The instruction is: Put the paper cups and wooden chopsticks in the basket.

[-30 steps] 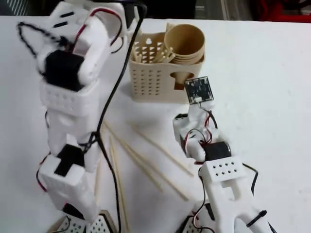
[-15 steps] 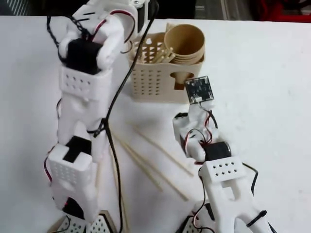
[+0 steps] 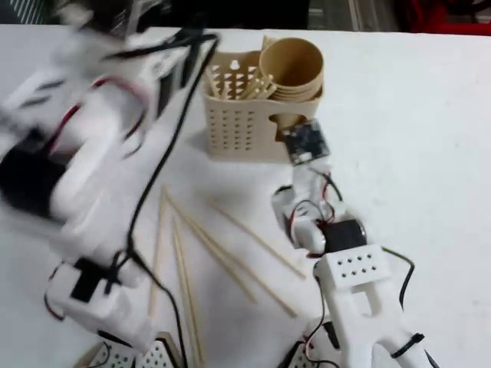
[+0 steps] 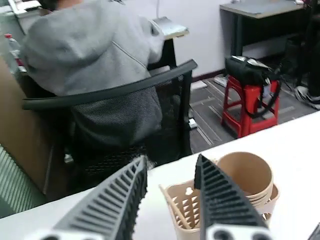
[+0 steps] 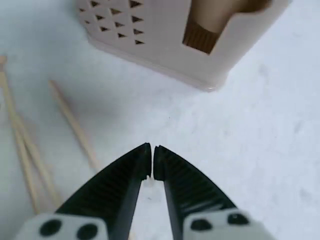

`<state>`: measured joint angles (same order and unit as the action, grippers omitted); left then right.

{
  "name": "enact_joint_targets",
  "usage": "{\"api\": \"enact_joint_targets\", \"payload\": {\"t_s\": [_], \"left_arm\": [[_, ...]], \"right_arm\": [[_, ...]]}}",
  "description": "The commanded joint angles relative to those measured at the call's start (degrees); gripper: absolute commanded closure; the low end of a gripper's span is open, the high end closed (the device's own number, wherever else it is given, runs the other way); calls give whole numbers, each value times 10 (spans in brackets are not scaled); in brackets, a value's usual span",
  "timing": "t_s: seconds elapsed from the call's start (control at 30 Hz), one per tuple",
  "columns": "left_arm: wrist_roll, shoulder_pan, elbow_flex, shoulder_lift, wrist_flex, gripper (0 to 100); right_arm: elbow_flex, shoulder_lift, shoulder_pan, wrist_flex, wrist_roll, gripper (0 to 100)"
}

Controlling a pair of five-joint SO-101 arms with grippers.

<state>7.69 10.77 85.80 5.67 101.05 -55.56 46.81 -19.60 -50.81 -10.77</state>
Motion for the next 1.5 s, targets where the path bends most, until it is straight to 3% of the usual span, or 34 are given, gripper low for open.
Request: {"api": "enact_joint_targets", "payload": {"t_s": [0.0,0.13,0.37,0.6,1.13,1.2,1.3,1.47], "left_arm": [[5,-38,9,-65,13,838],[2,-105,-64,-128,13,838],[1,-166,-244,-266,11,836],[1,-205,-387,-356,-14,835],[1,-227,-523,-450,-29,835],[1,-227,-530,-456,-29,835],[1,-227,-539,-464,-29,835],[1,-228,-542,-474,-19,835]], "right_arm": [[56,10,-51,-48,-28,977],[91,8,-111,-82,-45,969],[137,-102,-223,-116,-46,807],[173,-256,-298,-89,-45,798],[178,-483,-308,58,-50,802],[187,-508,-308,53,-51,832],[216,-542,-307,28,-76,975],[239,-565,-307,-12,-91,980]]}}
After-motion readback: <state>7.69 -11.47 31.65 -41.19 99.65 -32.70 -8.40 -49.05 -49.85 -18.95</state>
